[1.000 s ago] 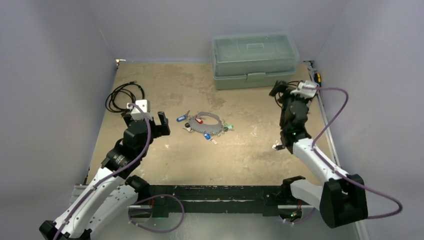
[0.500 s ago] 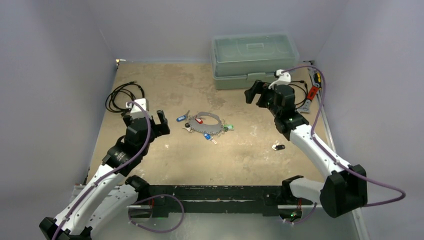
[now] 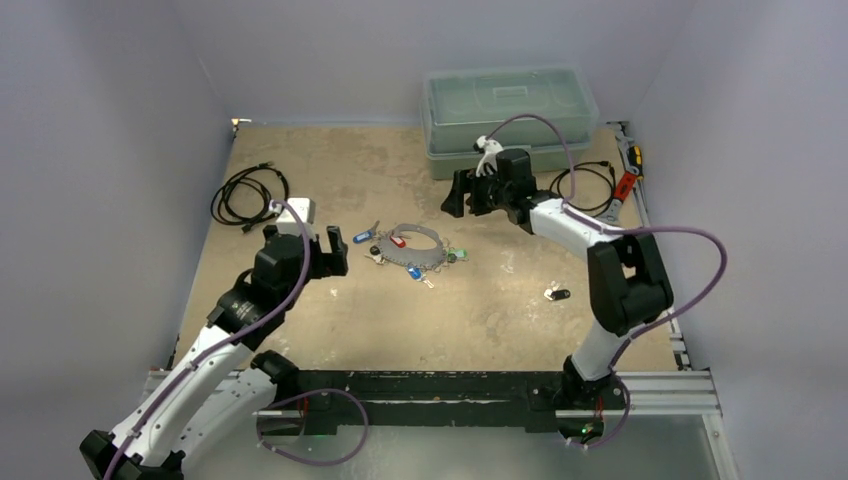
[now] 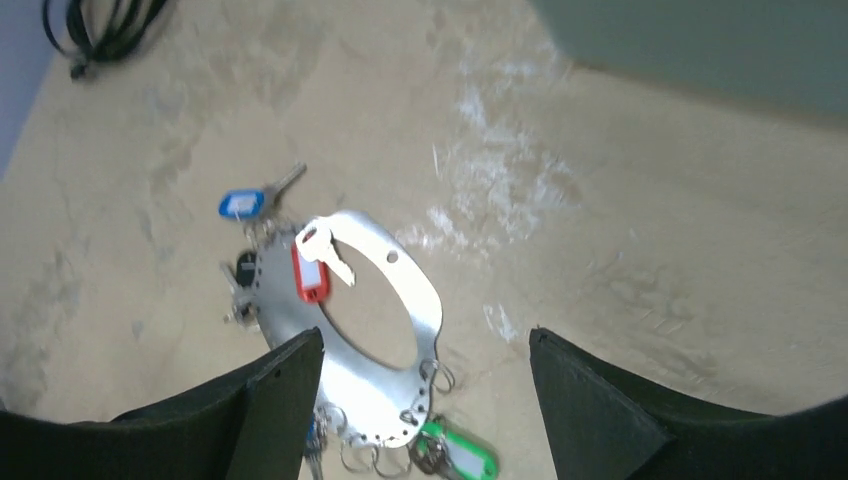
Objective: Put the keys on the keyring
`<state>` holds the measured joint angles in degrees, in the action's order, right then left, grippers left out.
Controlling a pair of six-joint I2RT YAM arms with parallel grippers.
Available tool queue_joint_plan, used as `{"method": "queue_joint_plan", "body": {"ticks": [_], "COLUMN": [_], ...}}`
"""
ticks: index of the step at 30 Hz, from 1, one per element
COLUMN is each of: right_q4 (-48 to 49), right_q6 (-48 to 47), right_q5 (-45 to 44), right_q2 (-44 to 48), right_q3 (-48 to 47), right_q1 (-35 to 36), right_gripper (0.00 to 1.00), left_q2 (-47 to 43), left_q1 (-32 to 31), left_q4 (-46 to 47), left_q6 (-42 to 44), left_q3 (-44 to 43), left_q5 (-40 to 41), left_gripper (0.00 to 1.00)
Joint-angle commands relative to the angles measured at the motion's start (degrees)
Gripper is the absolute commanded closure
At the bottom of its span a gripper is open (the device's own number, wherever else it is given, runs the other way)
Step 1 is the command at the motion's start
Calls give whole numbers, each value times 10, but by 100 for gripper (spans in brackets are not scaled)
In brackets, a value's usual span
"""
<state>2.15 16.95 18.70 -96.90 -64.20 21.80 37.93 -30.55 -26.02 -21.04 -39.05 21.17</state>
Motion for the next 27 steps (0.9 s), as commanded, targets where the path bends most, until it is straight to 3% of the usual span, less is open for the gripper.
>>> {"method": "queue_joint_plan", "body": {"ticks": [1,6,12,27], "right_q4": [-49,-55,-56,-81], "right_q6": [-94,-122,-137,-160], "right_q5": [93,140,146,144], "right_q2": [-41,-91,-121,-161], "right_q3": [-48,-59,-63,-67], "right_q1": [3,6,15,26], "right_gripper": [23,40,50,59], "left_q2": [13,16,12,14], "left_q1": [-1,-1,-1,-1], "left_q4": [24,26,18,19], "left_q6": [19,21,22,25], "left_q3": [-2,-1,-4,-3], "left_q5": [-33,-34,-25,-22], "left_gripper": [10,10,11,11]}}
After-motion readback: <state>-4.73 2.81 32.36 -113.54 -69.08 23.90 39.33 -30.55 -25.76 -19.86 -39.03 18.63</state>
